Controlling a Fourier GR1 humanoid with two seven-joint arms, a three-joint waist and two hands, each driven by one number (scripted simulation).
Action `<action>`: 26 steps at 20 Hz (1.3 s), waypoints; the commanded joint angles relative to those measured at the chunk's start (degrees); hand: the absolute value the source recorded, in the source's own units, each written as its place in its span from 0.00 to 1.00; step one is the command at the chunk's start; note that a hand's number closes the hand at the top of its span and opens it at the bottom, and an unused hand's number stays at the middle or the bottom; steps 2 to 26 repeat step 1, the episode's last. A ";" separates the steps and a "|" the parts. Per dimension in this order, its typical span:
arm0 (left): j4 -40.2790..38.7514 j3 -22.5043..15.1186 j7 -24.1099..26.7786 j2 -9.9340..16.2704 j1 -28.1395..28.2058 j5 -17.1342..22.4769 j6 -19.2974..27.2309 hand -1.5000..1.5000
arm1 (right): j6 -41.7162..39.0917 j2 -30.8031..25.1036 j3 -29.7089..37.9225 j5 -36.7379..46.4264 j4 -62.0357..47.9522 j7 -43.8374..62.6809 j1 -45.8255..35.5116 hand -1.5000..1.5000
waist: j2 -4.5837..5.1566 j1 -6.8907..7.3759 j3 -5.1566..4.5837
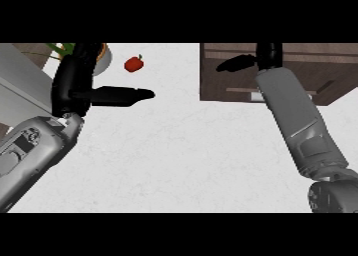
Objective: Pick up the can, place it into the drawer and close the drawer
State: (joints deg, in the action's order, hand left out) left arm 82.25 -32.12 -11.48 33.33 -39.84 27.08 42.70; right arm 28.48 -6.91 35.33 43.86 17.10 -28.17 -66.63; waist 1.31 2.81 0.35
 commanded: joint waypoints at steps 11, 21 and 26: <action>0.43 2.44 0.90 0.27 1.48 -0.16 -0.95 0.00 | -1.69 0.45 3.68 -5.35 0.49 -2.18 -1.25 0.00 | -0.43 -0.27 -0.28; 0.43 2.44 0.90 0.27 1.48 -0.16 -0.95 0.00 | -1.69 0.45 3.68 -5.35 0.49 -2.18 -1.25 0.00 | -0.43 -0.27 -0.28; 0.43 2.44 0.90 0.27 1.48 -0.16 -0.95 0.00 | -1.69 0.45 3.68 -5.35 0.49 -2.18 -1.25 0.00 | -0.43 -0.27 -0.28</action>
